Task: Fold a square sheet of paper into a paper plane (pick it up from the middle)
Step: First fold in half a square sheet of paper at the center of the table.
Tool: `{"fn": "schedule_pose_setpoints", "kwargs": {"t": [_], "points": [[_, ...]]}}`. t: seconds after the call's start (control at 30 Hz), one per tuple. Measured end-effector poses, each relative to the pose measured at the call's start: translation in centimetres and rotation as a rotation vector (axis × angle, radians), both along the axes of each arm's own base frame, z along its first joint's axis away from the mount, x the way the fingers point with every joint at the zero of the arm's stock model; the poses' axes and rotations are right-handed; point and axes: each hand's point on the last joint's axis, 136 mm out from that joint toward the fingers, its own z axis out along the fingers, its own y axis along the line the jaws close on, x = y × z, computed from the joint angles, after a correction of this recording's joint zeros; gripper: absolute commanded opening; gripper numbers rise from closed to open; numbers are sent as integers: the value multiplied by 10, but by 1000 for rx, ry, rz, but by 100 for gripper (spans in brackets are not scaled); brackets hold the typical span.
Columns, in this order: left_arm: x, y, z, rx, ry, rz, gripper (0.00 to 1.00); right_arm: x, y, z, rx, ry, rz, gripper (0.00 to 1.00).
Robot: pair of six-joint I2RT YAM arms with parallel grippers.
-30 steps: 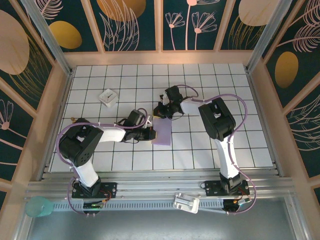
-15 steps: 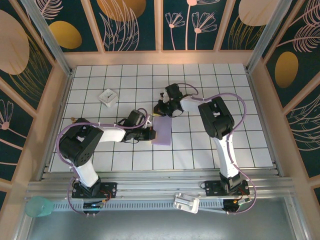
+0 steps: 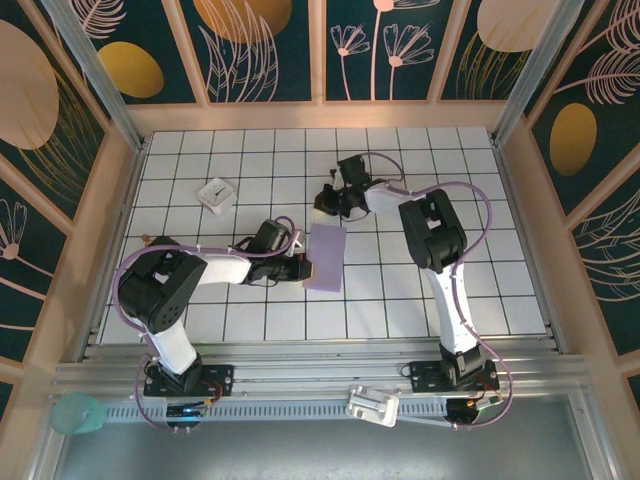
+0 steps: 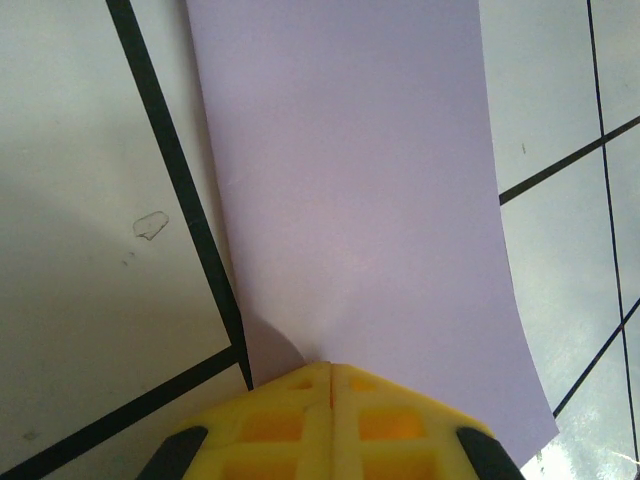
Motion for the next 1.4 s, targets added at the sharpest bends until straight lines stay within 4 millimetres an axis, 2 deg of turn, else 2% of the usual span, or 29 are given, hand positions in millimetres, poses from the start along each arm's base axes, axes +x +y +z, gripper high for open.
{"fn": "schedule_pose_setpoints", "kwargs": {"t": [0.1,0.17,0.23,0.3,0.4,0.53,0.67,0.77,0.83,0.97,1.13,1.3,1.4], "points": [[0,0,0,0,0,0,0,20,-26,2,-15,-44,-47,0],[0,0,0,0,-1,0,0,23,-41,3,-23,-61,-67,0],[1,0,1,0,0,0,0,12,-54,5,-28,-55,-76,0],[1,0,1,2,3,1,0,-4,-56,10,-19,-49,-64,0],[1,-1,1,5,7,1,0,-34,-45,23,12,-55,-11,0],[1,-1,1,10,14,1,0,-68,-18,33,60,-69,81,0],[1,-1,1,12,17,1,0,-87,5,35,89,-67,148,0],[1,-1,1,13,17,1,0,-91,16,36,106,-78,173,0],[2,-1,2,13,18,1,0,-93,18,27,103,-67,179,0],[3,-2,4,18,23,2,0,-94,14,2,73,-25,169,0],[6,-1,7,37,35,12,1,-93,12,-1,78,-28,166,0],[7,5,11,90,67,46,18,-94,10,-1,89,-49,172,0],[9,10,16,106,97,72,23,-94,10,-1,93,-60,176,0]]}}
